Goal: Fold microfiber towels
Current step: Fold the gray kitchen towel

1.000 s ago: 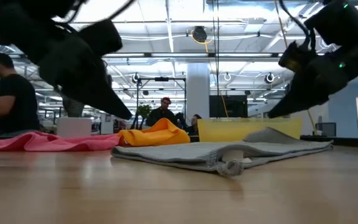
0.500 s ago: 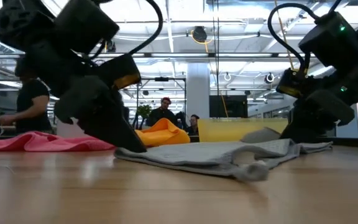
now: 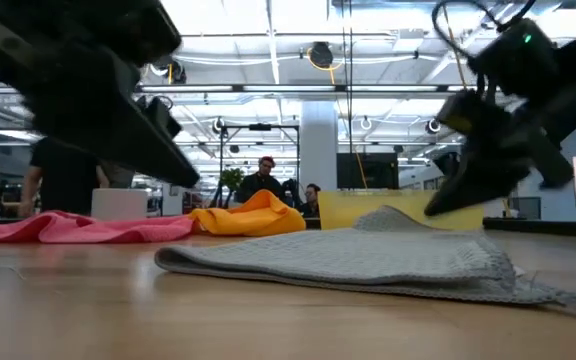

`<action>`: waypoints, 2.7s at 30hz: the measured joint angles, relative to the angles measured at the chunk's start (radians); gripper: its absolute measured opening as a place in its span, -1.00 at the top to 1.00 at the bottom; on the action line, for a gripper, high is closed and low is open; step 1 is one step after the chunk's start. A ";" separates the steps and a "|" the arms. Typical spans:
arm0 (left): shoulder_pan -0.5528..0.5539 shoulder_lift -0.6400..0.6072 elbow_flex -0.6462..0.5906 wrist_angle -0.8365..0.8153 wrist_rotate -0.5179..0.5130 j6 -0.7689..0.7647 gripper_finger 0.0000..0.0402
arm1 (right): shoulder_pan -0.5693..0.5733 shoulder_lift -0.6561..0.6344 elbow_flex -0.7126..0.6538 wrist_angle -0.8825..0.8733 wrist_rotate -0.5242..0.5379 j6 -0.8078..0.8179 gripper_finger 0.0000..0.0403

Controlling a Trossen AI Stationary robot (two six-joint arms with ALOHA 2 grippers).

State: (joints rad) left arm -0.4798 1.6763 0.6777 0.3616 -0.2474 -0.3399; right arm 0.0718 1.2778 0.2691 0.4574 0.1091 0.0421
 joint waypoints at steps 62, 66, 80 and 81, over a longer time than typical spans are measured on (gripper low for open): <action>-0.096 0.091 0.042 0.168 -0.187 0.055 0.45 | 0.069 0.411 0.394 0.090 0.200 0.039 1.00; -0.091 0.091 0.042 0.167 -0.196 0.073 0.45 | 0.037 0.410 0.393 0.042 0.168 0.055 1.00; -0.089 0.090 0.042 0.173 -0.173 0.069 0.45 | -0.085 0.483 0.392 -0.029 0.451 0.107 1.00; -0.089 0.090 0.042 0.174 -0.173 0.064 0.45 | -0.076 0.463 0.392 -0.030 0.491 0.102 1.00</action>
State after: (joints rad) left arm -0.5690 1.7665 0.7193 0.5352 -0.4202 -0.2758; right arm -0.0041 1.7406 0.6613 0.4274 0.5999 0.1439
